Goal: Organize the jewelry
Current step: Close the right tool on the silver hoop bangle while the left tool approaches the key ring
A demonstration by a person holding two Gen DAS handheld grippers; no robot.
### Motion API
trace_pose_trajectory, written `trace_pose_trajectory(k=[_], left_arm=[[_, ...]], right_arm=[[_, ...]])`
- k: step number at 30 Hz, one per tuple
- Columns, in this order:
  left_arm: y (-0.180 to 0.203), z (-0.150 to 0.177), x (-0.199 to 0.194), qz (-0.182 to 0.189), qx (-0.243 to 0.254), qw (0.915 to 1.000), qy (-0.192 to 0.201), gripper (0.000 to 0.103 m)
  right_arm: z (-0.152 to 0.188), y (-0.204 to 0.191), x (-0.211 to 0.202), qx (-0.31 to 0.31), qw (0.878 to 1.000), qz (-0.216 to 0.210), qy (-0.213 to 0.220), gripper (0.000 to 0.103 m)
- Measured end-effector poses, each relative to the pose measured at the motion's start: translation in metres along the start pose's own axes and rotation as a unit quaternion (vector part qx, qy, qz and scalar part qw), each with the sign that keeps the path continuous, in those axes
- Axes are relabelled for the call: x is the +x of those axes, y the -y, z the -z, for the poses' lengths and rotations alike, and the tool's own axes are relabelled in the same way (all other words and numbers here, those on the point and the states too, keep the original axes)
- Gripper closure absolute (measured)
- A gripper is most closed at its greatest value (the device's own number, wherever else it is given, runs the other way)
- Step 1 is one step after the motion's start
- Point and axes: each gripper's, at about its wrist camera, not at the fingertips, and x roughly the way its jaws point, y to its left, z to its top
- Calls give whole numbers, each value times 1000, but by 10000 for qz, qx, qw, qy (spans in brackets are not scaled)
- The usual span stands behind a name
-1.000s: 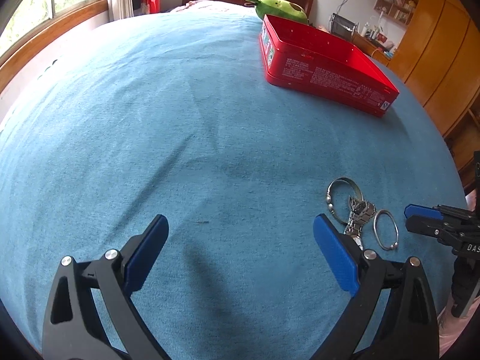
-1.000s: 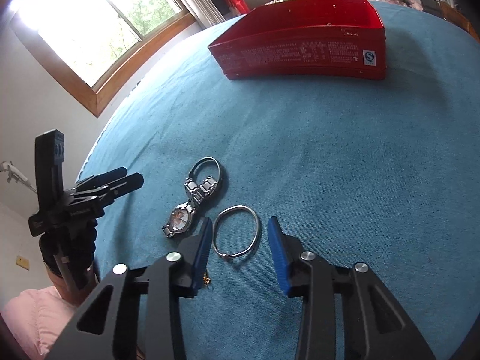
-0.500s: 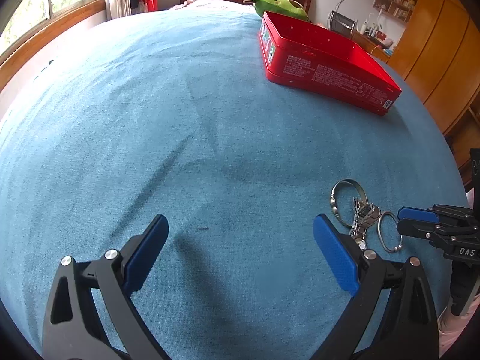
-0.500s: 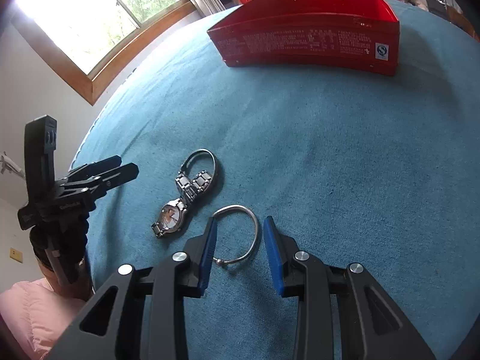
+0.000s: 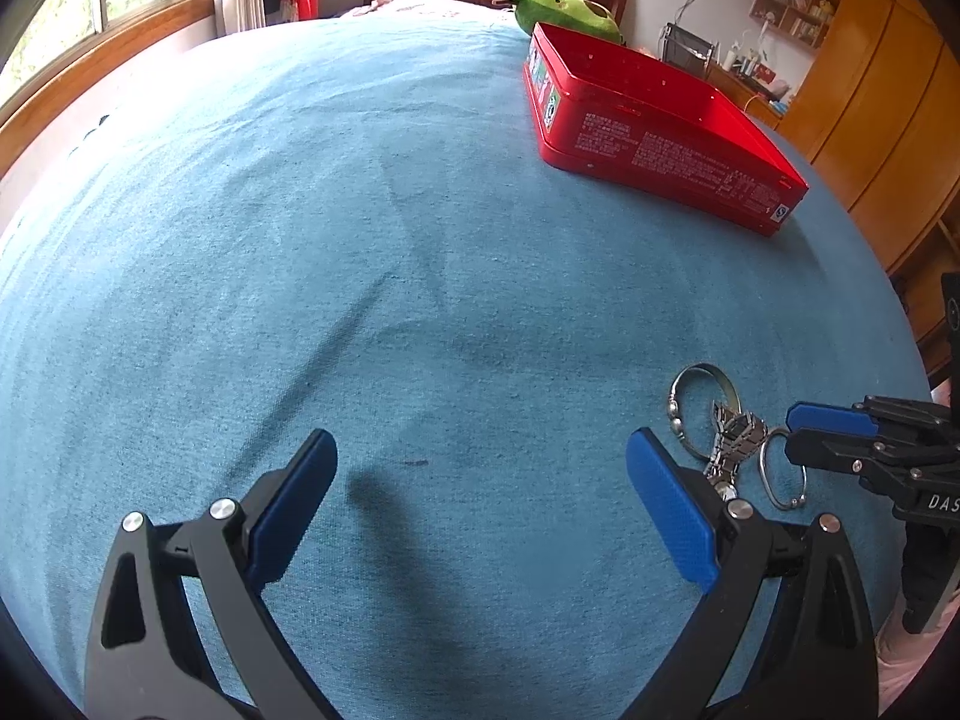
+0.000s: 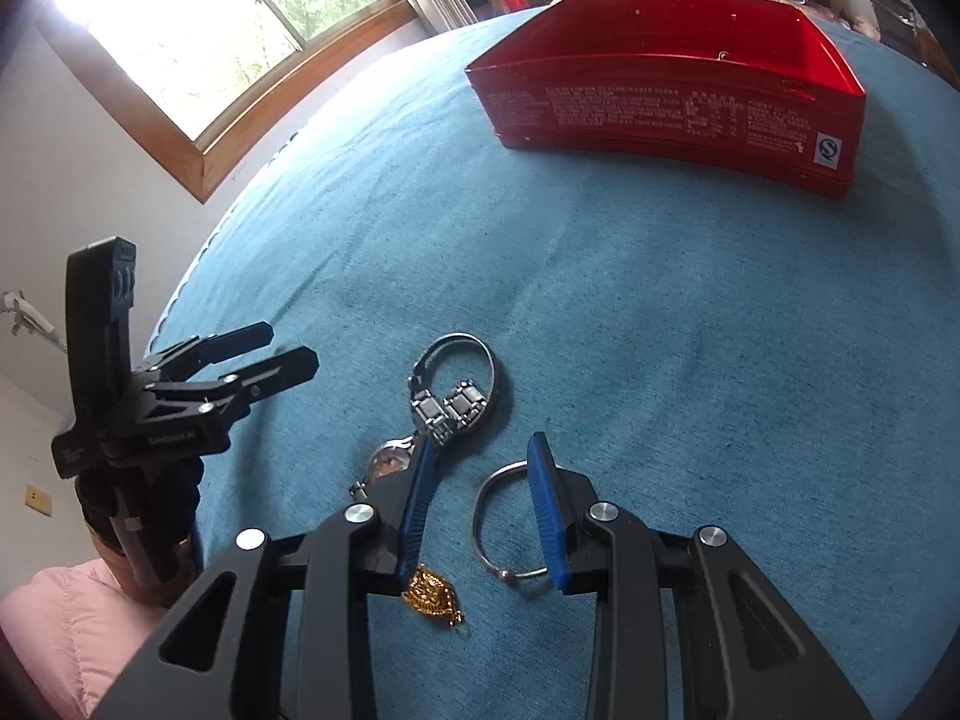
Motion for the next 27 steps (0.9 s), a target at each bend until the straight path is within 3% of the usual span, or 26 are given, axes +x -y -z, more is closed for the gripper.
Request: trace_pose_trajectory(k=[13, 22, 27], left_arm=[[-4, -2, 3, -36, -84, 10000, -15, 7], [5, -3, 5, 25, 46, 10000, -55, 7], [23, -12, 12, 7, 275, 9996, -99, 7]], right_arm=[[-6, -14, 17, -70, 9996, -201, -178, 71], [7, 11, -6, 194, 9994, 270, -22, 71], [14, 21, 2, 209, 9986, 431, -206, 71]])
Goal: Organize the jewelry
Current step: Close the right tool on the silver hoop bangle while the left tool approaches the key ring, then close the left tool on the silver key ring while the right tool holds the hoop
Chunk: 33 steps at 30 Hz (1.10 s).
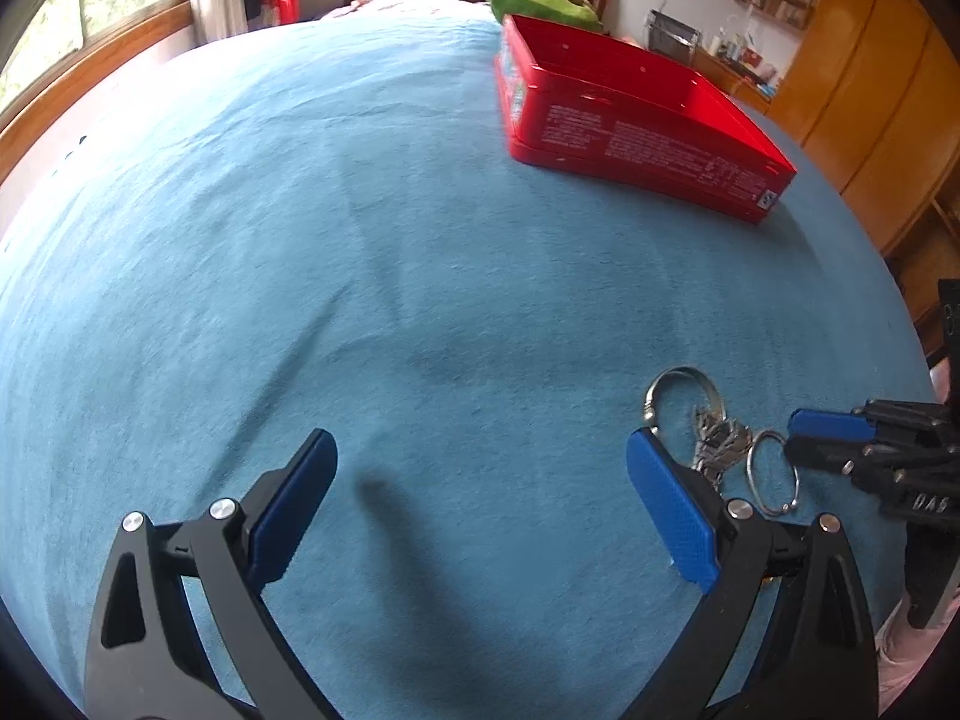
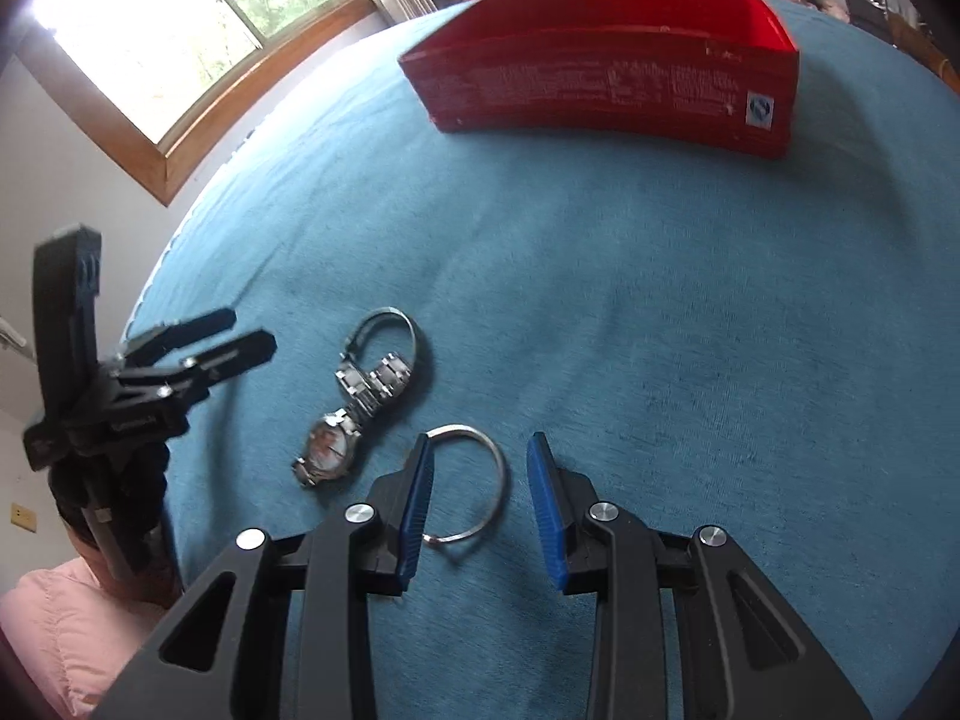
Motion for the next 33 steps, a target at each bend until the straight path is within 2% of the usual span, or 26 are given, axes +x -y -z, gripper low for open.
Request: trace_pose_trajectory(k=[2, 3, 6, 8, 14, 17, 21, 23, 24, 26, 28, 29, 33], left_arm=[[9, -5, 6, -81, 145, 9999, -30, 7], [12, -6, 8, -101, 213, 9997, -63, 7], [20, -11, 17, -119, 358, 9991, -185, 7], [24, -13, 21, -118, 425, 9987, -261, 7], [43, -19, 35, 12, 861, 9947, -567, 7], [52, -20, 40, 40, 1073, 9921, -643, 9], [64, -20, 39, -45, 1293, 9893, -671, 30], [62, -22, 37, -85, 1197, 9905, -672, 45], [59, -23, 36, -60, 1144, 9911, -677, 48], [50, -23, 33, -104, 1025, 9927, -633, 69], [41, -23, 30, -127, 877, 9941, -629, 81], [38, -22, 28, -114, 814, 9946, -634, 86], [31, -17, 23, -165, 664, 9955, -654, 87]], right_arm=[[1, -2, 0, -128, 9999, 102, 24, 73], [1, -5, 0, -228, 9995, 219, 39, 82], [6, -17, 4, -621, 9963, 588, 90, 89], [7, -18, 5, -674, 9962, 558, 49, 100], [8, -10, -1, -538, 9979, 346, 95, 100], [7, -2, -5, -384, 9983, 413, 145, 100], [2, 11, -10, -263, 9982, 486, 247, 100], [1, 19, -12, -58, 9993, 297, 219, 96], [2, 20, -14, -49, 9993, 292, 240, 96], [6, 19, -19, -64, 9992, 289, 283, 96], [11, 18, -25, 27, 9996, 115, 254, 96], [12, 16, -26, 96, 9997, 31, 209, 96], [19, 18, -24, 524, 9983, -207, -131, 95]])
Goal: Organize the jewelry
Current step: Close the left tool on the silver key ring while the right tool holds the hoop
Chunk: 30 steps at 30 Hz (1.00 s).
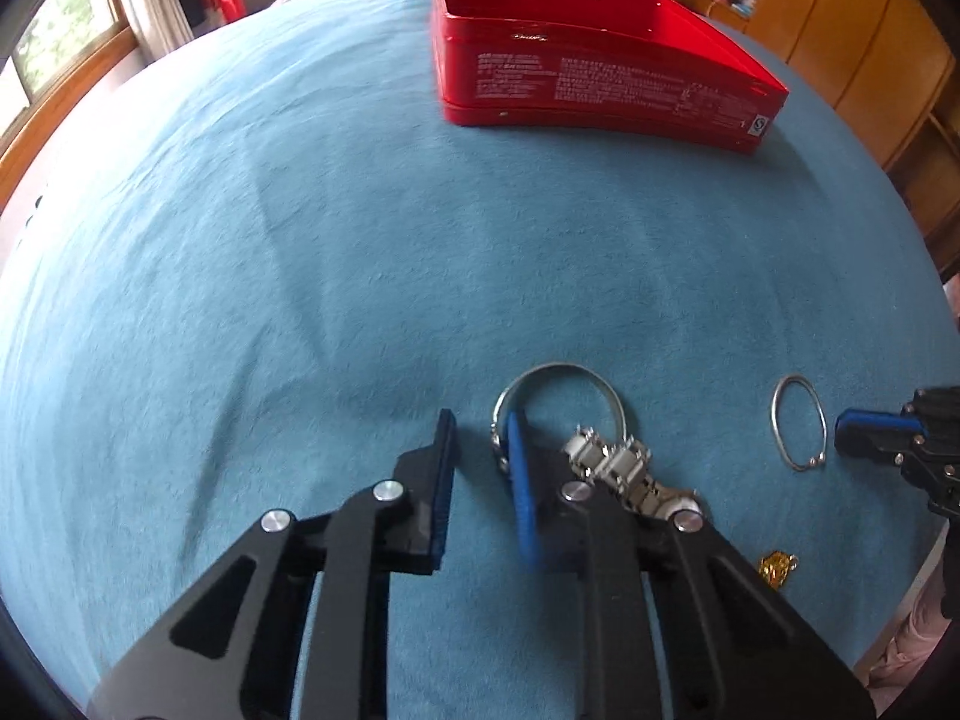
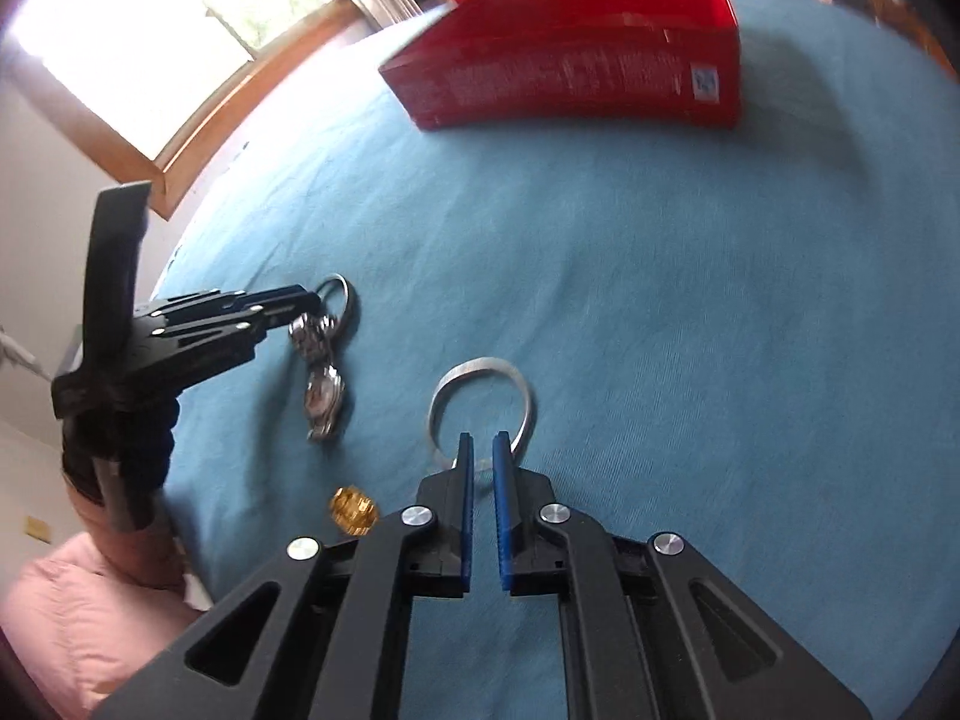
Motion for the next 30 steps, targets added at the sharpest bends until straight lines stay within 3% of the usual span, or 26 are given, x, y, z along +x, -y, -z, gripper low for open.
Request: trace_pose_trajectory(k=[11, 15, 21, 26, 28, 30], left_arm=[[-11, 20, -9, 351, -99, 9993, -60, 87], [-11, 18, -10, 315, -65, 9995, -38, 86], [-6, 12, -7, 300, -37, 9995, -14, 85], [-7, 11, -5, 353, -62, 9994, -17, 88], [-12, 12, -6, 401, -139, 9991, -32, 89], [-18, 10, -8, 476, -185, 9987, -40, 89]], right_arm=[[-14, 19, 20, 1151, 9916, -541, -252, 89], [-18, 16, 21, 1130, 9924, -410, -263, 82], [-23, 10, 25, 1060, 9938, -214, -241, 82], [-25, 7, 19, 688, 9971, 339, -14, 98], [-29, 9, 15, 619, 9963, 581, 86, 98], [-30, 13, 12, 727, 9960, 502, 85, 93]])
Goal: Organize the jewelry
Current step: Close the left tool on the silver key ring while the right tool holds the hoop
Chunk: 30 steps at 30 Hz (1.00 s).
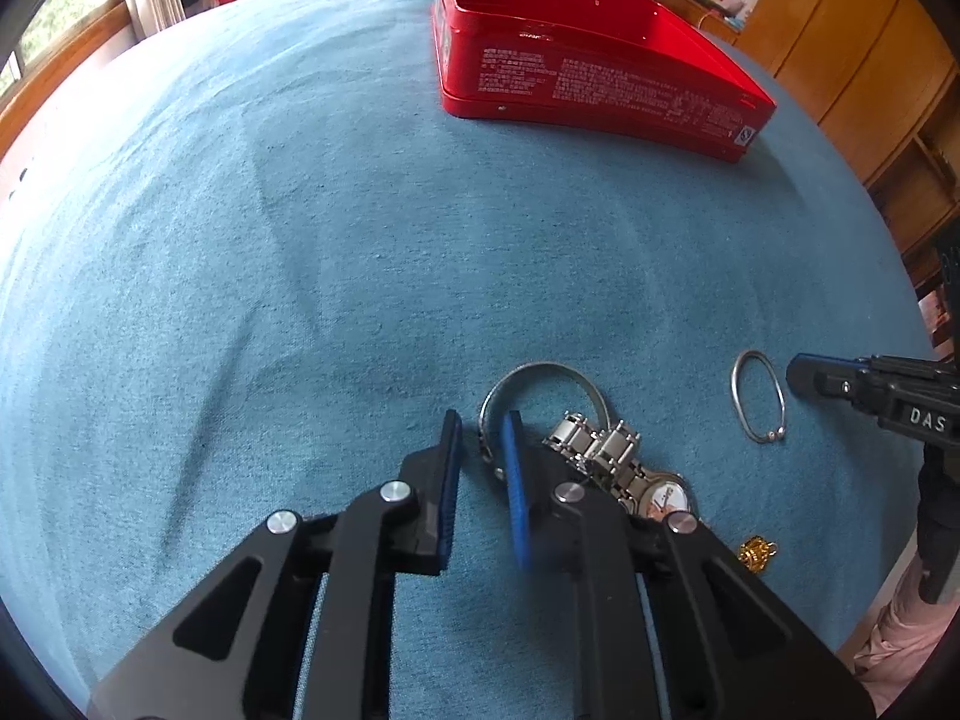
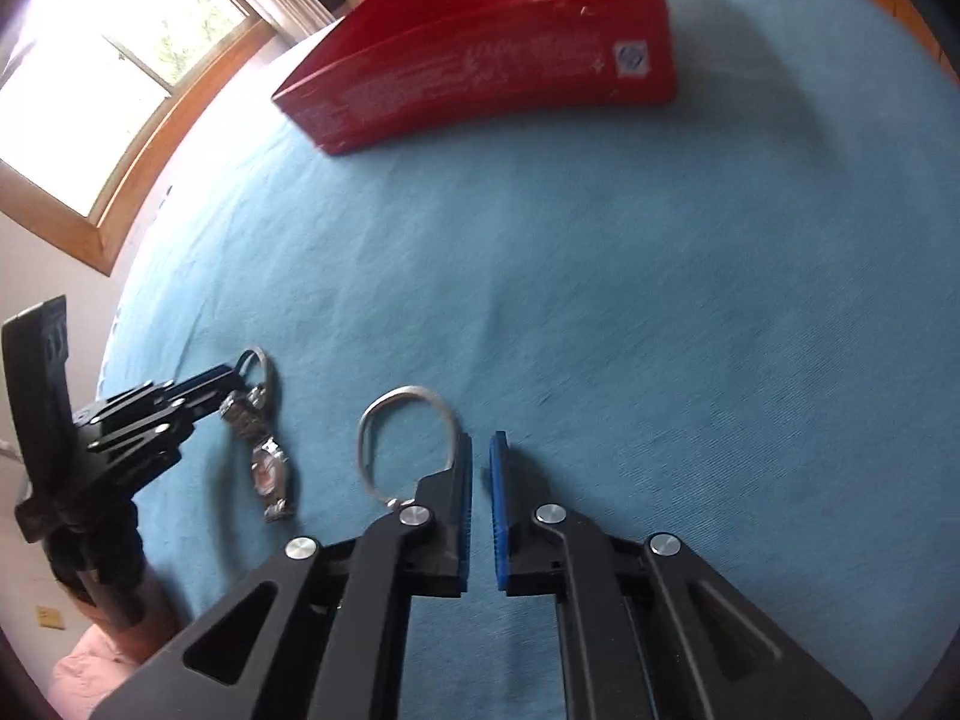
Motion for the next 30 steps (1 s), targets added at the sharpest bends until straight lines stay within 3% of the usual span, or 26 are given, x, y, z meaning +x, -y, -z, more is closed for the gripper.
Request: trace_pose_trajectory(k=[2, 8, 13, 17, 20, 23, 25, 30], left_arm=[[-1, 1, -1, 15, -10, 10000, 5, 89], [0, 3, -1, -34, 76, 10000, 17, 89], [0, 4, -1, 0, 77, 10000, 46, 89], [1, 5, -1, 7, 114, 9999, 70, 89], [-1, 6, -2, 63, 109, 9999, 78, 89], [-4, 6, -2, 135, 94, 9998, 83, 89], [-7, 6, -3, 185, 81, 9998, 82, 89], [-10, 6, -3, 242, 93, 9996, 101, 89]], right_arm=[[2, 4, 1, 274, 9989, -352, -137, 93], [10, 1, 3, 643, 9947, -711, -367, 85], [5, 3, 10, 987, 9925, -606, -390, 85], [2, -6, 13, 837, 9952, -405, -309, 85], [-1, -17, 13, 368, 9992, 23, -154, 97], [-8, -21, 13, 143, 9994, 292, -92, 100], [-14, -25, 11, -75, 9986, 518, 5, 100], [-12, -23, 8, -10, 9993, 367, -89, 92]])
